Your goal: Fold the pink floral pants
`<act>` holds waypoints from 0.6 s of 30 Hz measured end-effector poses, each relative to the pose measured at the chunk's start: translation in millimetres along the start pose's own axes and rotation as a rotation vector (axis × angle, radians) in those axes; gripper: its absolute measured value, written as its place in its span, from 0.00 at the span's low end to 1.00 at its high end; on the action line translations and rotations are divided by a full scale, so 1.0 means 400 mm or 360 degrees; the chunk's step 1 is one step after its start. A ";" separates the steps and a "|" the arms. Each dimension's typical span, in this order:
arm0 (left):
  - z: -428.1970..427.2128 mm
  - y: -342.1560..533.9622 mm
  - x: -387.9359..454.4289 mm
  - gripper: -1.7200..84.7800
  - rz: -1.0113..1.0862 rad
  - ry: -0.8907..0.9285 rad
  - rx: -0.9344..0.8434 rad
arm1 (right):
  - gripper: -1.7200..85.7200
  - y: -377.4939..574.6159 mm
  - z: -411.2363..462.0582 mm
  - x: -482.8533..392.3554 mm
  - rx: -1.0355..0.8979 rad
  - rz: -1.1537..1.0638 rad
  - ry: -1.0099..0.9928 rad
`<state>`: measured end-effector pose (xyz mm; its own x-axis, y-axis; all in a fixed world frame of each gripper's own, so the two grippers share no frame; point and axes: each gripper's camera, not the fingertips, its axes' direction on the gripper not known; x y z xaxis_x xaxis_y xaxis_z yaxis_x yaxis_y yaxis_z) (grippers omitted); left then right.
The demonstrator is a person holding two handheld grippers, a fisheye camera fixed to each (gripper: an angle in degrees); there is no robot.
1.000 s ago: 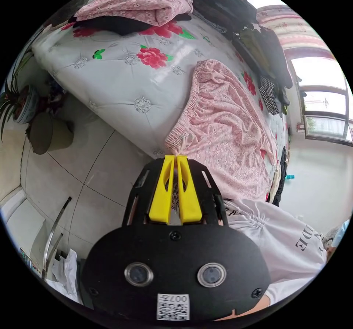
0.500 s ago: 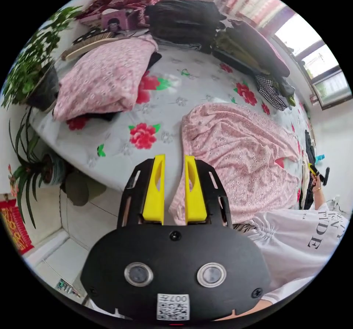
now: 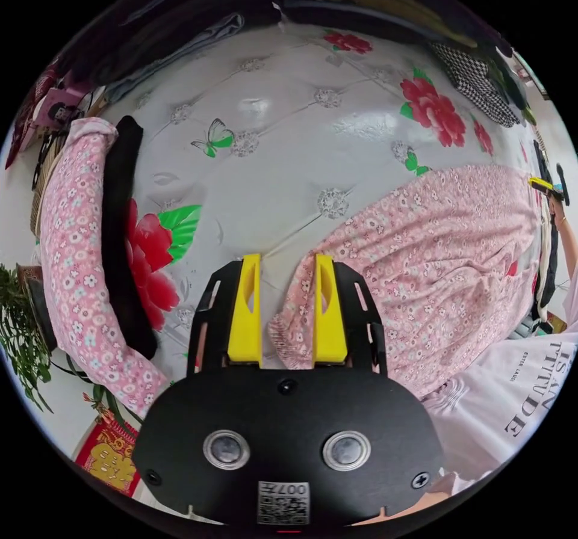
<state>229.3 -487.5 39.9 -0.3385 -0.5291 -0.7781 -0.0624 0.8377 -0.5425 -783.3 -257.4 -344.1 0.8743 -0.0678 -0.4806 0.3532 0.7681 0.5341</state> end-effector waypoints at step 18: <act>-0.174 0.342 -0.216 0.01 -0.0436 0.0609 0.0813 | 0.02 0.330 -0.373 -0.010 0.0938 0.0177 -0.0255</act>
<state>184.8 -318.0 54.9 -0.6867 -0.5491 -0.4764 0.2253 0.4623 -0.8576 -789.9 -60.6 -375.5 0.9393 -0.1375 -0.3143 0.3419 0.2984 0.8911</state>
